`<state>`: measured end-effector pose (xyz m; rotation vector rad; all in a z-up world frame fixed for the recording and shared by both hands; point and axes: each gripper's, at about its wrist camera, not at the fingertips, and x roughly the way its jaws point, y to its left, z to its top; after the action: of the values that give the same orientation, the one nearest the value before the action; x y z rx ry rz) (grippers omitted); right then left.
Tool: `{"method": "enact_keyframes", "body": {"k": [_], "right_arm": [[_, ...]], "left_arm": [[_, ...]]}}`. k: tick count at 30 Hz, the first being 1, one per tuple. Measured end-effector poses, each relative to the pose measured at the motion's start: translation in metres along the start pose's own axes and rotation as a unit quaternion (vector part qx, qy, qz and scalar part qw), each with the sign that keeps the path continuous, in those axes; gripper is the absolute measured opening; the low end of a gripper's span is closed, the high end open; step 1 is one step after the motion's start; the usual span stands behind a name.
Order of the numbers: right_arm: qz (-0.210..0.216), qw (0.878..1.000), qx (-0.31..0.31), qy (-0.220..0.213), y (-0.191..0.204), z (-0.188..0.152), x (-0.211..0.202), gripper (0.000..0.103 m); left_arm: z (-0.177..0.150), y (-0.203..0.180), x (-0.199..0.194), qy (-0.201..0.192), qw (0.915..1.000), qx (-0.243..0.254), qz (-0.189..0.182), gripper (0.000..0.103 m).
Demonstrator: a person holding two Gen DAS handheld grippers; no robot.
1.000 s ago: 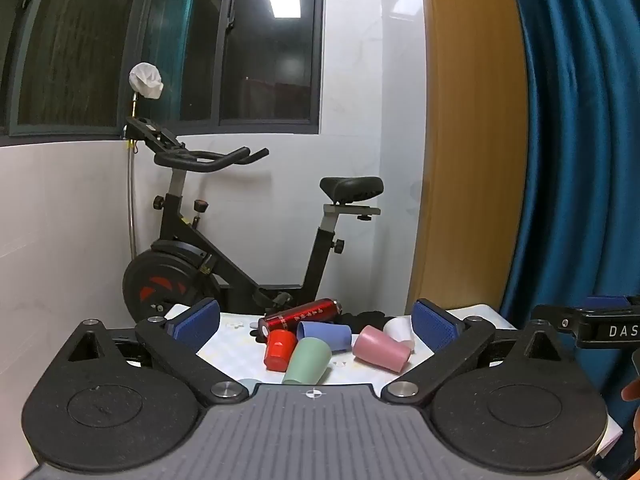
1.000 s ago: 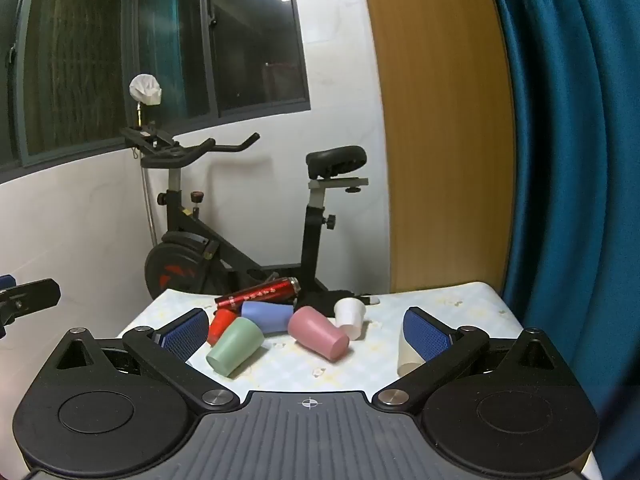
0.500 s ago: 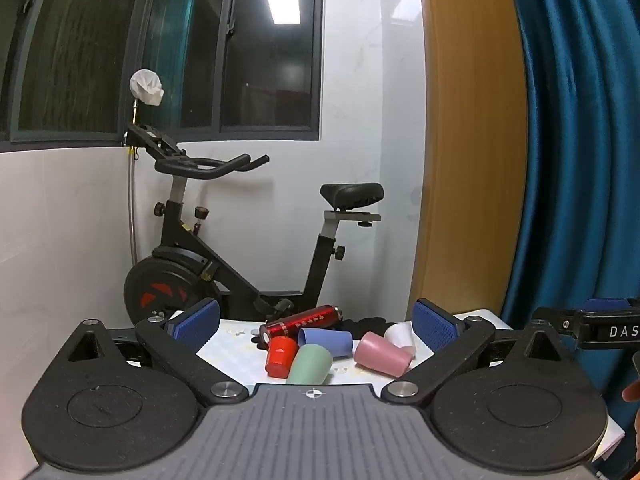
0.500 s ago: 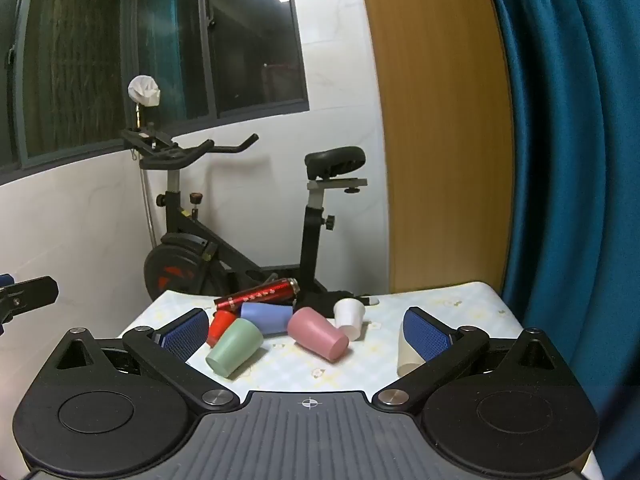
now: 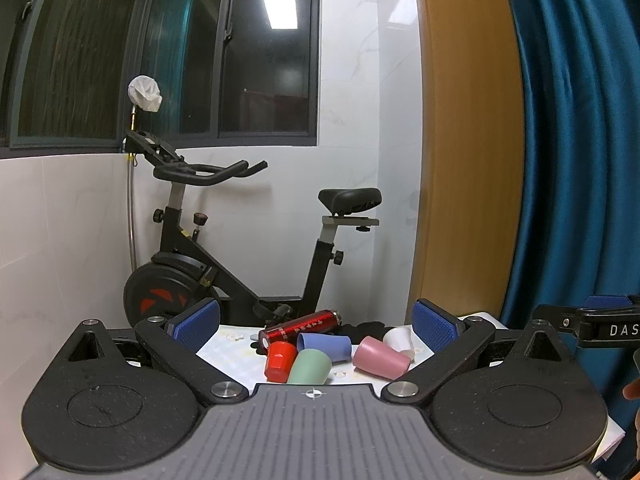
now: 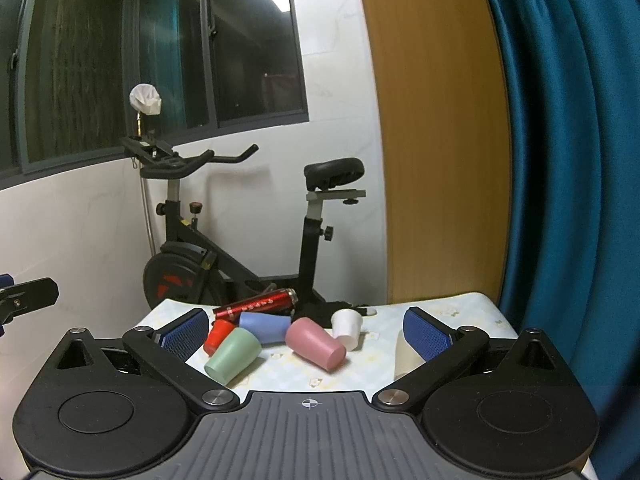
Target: Flip cup upright
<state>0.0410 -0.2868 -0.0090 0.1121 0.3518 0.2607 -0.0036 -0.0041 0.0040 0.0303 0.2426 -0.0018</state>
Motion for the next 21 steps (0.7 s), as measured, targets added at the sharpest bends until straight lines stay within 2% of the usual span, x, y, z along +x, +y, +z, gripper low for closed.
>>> {"method": "enact_keyframes", "body": {"k": [21], "right_arm": [[0.0, 1.0, 0.001, 0.0, -0.0004, -0.0014, 0.0005, 0.103]], "left_arm": [[-0.0011, -0.0001, -0.001, -0.002, 1.0, 0.001, -0.002, 0.103]]}}
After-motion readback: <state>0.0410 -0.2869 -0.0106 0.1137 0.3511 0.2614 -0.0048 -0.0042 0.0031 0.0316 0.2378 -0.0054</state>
